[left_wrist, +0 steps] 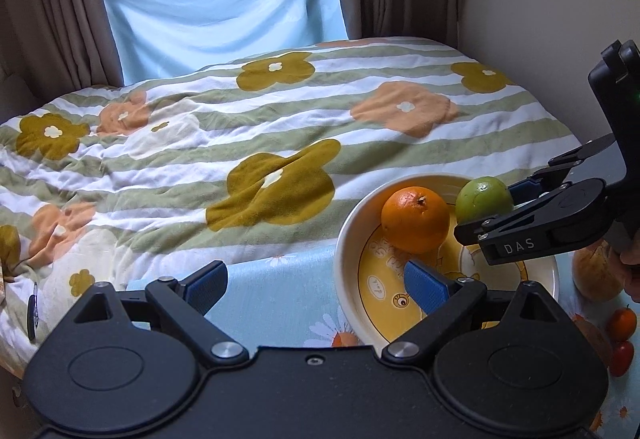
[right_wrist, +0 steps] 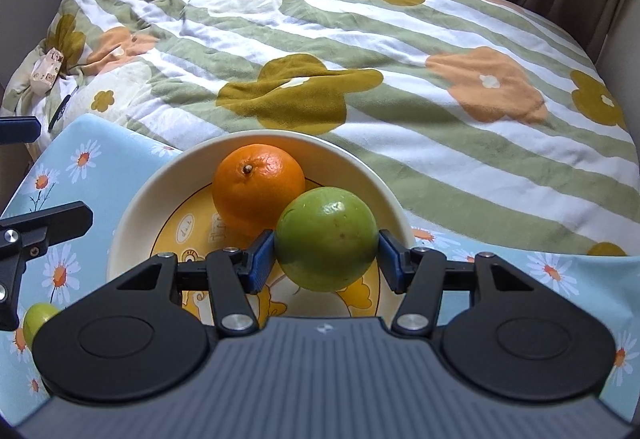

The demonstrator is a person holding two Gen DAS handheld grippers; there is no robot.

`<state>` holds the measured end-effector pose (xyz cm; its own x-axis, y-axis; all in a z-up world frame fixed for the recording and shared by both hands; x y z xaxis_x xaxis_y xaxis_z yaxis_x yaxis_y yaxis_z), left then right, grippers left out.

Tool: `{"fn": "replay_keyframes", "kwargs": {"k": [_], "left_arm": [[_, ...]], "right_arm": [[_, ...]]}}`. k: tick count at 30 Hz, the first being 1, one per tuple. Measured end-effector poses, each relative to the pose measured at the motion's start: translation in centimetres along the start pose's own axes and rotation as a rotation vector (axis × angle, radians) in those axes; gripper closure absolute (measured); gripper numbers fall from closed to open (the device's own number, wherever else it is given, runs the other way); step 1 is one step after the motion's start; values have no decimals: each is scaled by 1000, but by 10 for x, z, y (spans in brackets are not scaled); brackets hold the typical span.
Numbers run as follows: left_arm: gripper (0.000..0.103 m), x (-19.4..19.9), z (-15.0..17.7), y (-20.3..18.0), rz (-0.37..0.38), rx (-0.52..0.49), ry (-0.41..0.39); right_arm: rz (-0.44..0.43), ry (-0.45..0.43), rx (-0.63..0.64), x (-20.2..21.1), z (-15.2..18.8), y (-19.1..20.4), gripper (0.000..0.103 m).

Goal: Organize fruits
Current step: 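Release the orange with the left tool while the right tool releases the green apple into the bowl, then move both tools back over the remaining fruits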

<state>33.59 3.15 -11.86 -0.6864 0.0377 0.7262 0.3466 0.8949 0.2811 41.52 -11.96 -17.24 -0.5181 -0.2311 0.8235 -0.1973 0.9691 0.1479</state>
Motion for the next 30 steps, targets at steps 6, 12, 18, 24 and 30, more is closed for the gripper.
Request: {"fn": "replay_keyframes", "kwargs": {"k": [6,12,18,24,30], "left_arm": [[6,8,2,3,-4,20,-6],[6,23,1,7,-12,46,-18],[6,44,-5,8,-22,60,-47],[6,70,-11,9,-35,60,-87],[6,99,-12,6,-68,66,-116]], "right_arm": [[46,-107,37,15,-9,1,0],[20,-111,-10,35,-9,-3,0],[24,-126,-39,64,-10,-6,0],[35,-162,-61,103,-6,-11,0],[27,-208,-86,143,6,-18,0]]}}
Point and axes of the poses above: each gripper's, at about its wrist camera, not at the fingertips, and x roughly against the way its jaws point, y to its left, z to its underside, the point moved 10 cm from there along -x, roughly the way its jaws point, and after that the axes turned 14 degrees about -x, right-handed, at the moved point
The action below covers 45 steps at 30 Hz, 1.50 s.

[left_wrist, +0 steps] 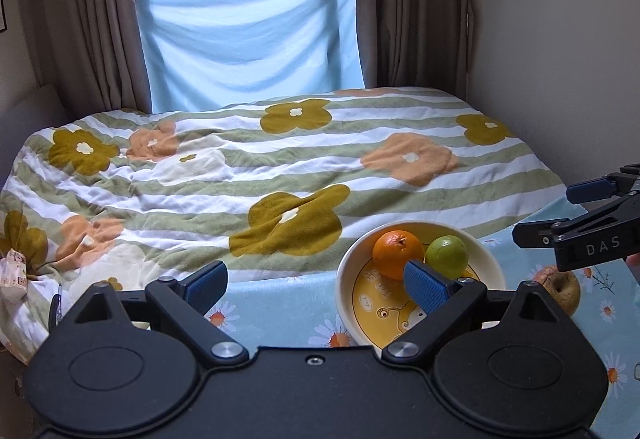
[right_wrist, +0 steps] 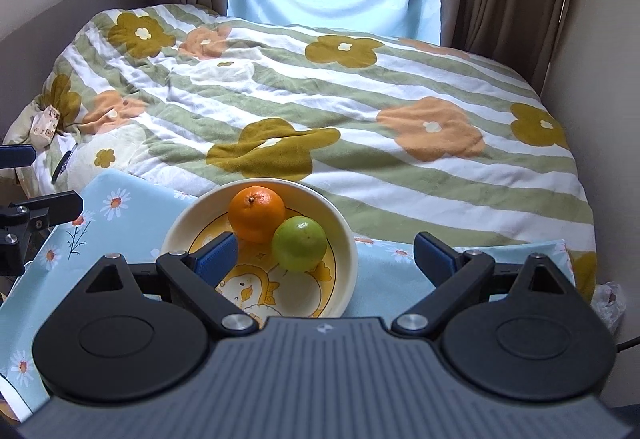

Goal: Organize fruits
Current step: 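Move both tools back over the remaining fruits, then grasp a red cherry tomato with the left tool while the right tool grasps another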

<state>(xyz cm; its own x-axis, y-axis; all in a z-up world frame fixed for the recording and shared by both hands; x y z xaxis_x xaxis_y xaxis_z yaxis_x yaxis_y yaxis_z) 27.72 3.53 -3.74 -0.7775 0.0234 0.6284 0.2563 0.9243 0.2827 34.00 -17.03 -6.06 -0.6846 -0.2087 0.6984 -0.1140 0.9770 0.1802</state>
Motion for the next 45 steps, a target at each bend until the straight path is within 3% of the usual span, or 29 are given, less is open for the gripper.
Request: {"fn": "replay_keyframes", "kwargs": {"k": [13,24,35,42,45], "left_arm": [[6,78,21,-38,-107,91,-21],[6,121,59,-84,-197,174,-1],[6,113,113,-122,-223,201,59],[6,83,133,-153,-167,173,84],[10,70,140,-165,-139,153,99]], "right_arm": [[-15,-57,-26,86,43,-41,0],[-60,-30,-3,116,89,-71,0],[-106,1,-19,99,128,-76,0],[-88,35,-48,64,150,-83,0],[-86,52,-63,51,157,-84,6]]}}
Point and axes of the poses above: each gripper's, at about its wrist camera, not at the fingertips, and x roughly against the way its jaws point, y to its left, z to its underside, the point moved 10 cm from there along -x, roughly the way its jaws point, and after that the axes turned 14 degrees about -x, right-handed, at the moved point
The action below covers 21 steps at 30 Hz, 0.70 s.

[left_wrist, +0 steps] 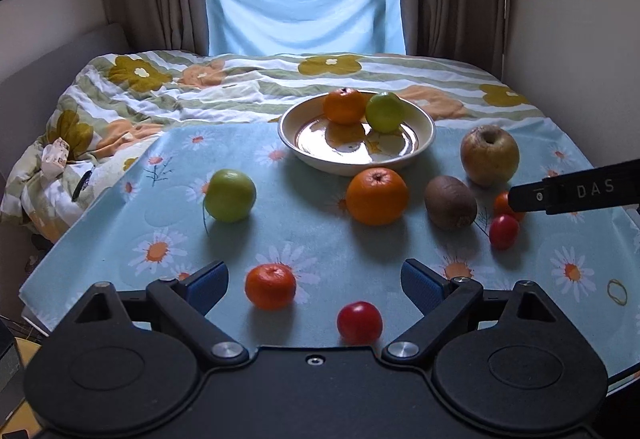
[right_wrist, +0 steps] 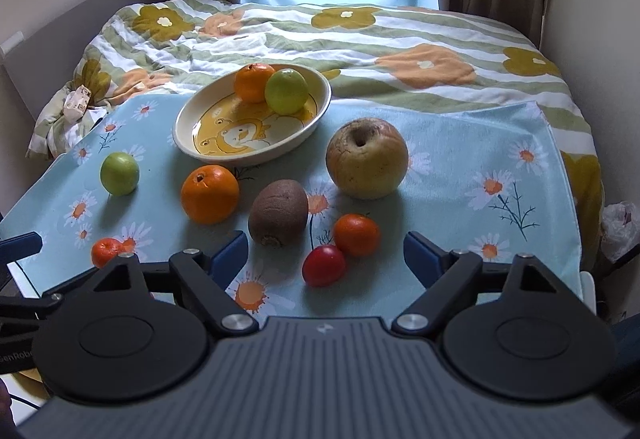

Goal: Organize fruits
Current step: 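Grasp a red cherry tomato with the left tool while the right tool grasps another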

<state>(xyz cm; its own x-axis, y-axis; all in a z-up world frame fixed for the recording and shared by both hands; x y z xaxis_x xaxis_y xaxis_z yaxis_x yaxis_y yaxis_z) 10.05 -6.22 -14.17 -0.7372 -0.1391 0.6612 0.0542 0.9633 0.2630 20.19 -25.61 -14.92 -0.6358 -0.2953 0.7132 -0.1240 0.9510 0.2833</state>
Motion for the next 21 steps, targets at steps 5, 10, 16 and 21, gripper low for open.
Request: {"fn": "replay_keyframes", "kwargs": {"k": [5,10,16,21], "left_arm": [[28,-18,12,-16,49,-26,35],[44,-25,21,-25,85,-33,66],[68,-34,30,-32,124,-26,102],[69,-36,28,-32,134,-30,99]], "right_arm": [[12,18,-15,-16,8,0,13],[40,41,-32,-26,14,0,18],[64,68,-41,-36,18,1,22],[81,80,-50,-41,20,1,28]]}}
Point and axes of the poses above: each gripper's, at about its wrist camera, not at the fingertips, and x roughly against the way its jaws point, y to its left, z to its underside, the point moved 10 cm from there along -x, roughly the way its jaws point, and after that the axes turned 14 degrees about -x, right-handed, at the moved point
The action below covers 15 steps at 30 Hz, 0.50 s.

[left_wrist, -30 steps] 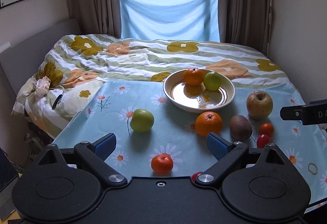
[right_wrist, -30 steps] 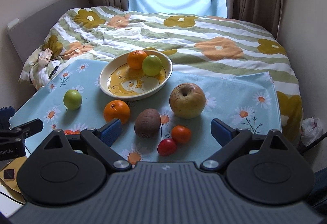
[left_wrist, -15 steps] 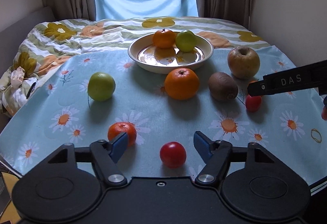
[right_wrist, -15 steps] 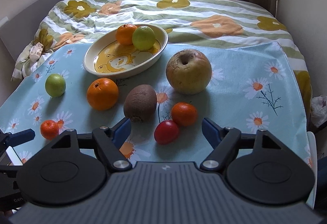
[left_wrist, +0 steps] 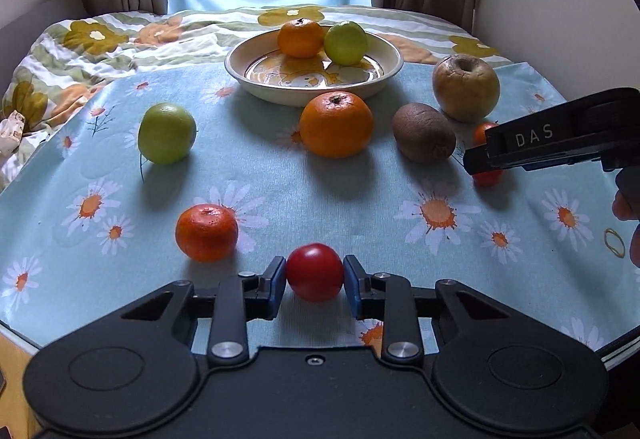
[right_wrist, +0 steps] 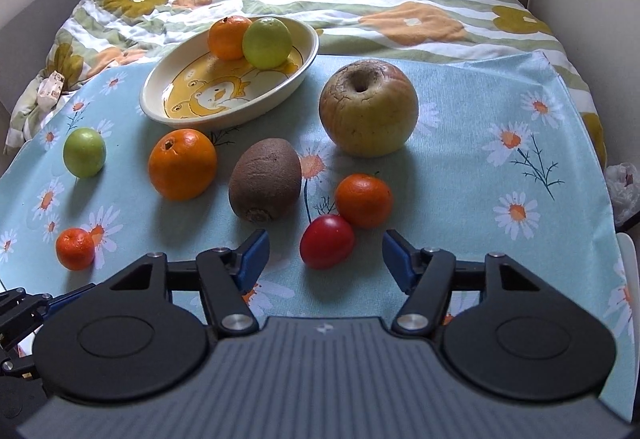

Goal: Organize fruits
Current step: 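Grasp a red cherry tomato with the left tool while the right tool grasps another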

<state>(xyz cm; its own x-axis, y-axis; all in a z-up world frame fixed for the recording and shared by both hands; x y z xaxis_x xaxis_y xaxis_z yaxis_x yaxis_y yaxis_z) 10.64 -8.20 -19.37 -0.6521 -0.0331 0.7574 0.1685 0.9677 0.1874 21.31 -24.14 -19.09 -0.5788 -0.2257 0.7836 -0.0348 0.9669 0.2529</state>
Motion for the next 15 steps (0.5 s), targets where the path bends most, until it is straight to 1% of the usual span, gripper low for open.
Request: {"fn": "replay_keyframes", "kwargs": {"k": [5,9,10,12,15], "left_arm": [[69,-1,-1,2,9,-7,-1],[69,-1,-1,3,10,-5,0],[69,-1,-1,4,10,-6,0],[69,-2,-1,4,9,-6,0],[69,-2,-1,7,7,-1,1]], "right_arm": [[11,11,-8,-6,1,0,36],[20,16,-13,-10,2,0,39],[21,19,-14,-11,2,1,41],[22,26,-17,-14,3,1,49],[27,24,-17,-16,2,2,54]]}}
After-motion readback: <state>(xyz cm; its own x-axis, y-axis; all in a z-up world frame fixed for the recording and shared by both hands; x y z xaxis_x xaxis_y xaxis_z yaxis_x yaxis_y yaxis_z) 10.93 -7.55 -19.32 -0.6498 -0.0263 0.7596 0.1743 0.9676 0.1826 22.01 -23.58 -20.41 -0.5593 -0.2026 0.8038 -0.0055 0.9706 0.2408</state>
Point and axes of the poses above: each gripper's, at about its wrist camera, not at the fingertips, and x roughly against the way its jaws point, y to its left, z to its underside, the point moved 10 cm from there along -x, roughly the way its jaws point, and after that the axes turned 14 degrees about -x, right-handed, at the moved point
